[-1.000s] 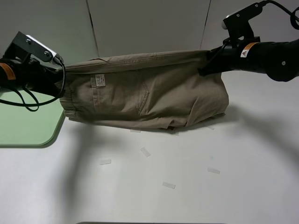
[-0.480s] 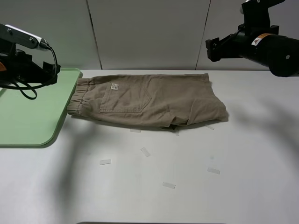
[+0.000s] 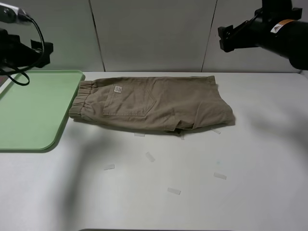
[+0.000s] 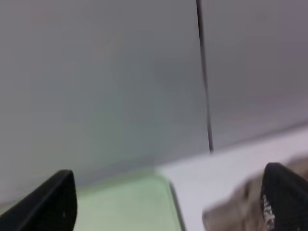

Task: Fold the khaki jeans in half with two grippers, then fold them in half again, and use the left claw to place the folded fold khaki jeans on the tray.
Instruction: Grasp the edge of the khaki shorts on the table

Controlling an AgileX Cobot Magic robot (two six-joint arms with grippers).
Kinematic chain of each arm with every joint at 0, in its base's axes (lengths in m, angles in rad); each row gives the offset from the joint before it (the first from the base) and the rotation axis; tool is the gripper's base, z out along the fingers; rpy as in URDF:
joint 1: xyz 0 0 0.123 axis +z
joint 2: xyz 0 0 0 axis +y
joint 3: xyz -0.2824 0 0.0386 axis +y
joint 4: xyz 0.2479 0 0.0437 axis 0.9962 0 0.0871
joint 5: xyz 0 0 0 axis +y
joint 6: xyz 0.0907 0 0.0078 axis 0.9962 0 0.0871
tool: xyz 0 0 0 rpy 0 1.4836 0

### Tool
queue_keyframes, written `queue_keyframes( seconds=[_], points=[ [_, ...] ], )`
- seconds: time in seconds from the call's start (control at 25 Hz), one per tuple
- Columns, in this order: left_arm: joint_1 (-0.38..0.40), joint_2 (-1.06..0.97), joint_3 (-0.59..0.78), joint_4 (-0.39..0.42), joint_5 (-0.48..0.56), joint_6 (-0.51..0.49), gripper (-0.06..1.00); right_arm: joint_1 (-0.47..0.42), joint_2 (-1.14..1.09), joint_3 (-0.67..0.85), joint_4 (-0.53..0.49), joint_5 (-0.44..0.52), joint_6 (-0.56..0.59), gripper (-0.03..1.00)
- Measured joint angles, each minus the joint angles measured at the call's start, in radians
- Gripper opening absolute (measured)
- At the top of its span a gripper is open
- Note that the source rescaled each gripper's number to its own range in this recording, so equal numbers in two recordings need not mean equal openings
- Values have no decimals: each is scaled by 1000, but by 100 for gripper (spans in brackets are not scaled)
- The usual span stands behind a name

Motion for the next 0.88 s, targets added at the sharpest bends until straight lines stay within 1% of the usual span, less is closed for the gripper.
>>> queue_keyframes(
  seconds=[0.08,0.2,0.36,0.48,0.64,0.72,0.8,0.88],
  points=[
    [0,-61,0,-1,1,-21,75,0,-49,0,1,23,-24,100],
    [0,-175,0,-1,14,-54,75,0,-139,0,1,83,-43,100],
    [0,-358,-1,-1,95,-65,76,0,-266,0,1,158,-83,100],
    [0,-494,-20,20,217,-73,76,0,-362,0,1,167,-98,100],
    [-1,-671,-47,71,416,-149,76,0,-475,0,1,198,-100,100],
    [-1,-769,-48,76,491,-192,76,0,-533,0,1,217,-100,100],
    [-1,-860,-48,78,551,-214,76,0,-580,0,1,230,-100,100],
    [-1,-958,-49,79,615,-223,76,0,-623,0,2,264,-100,100]
  ],
)
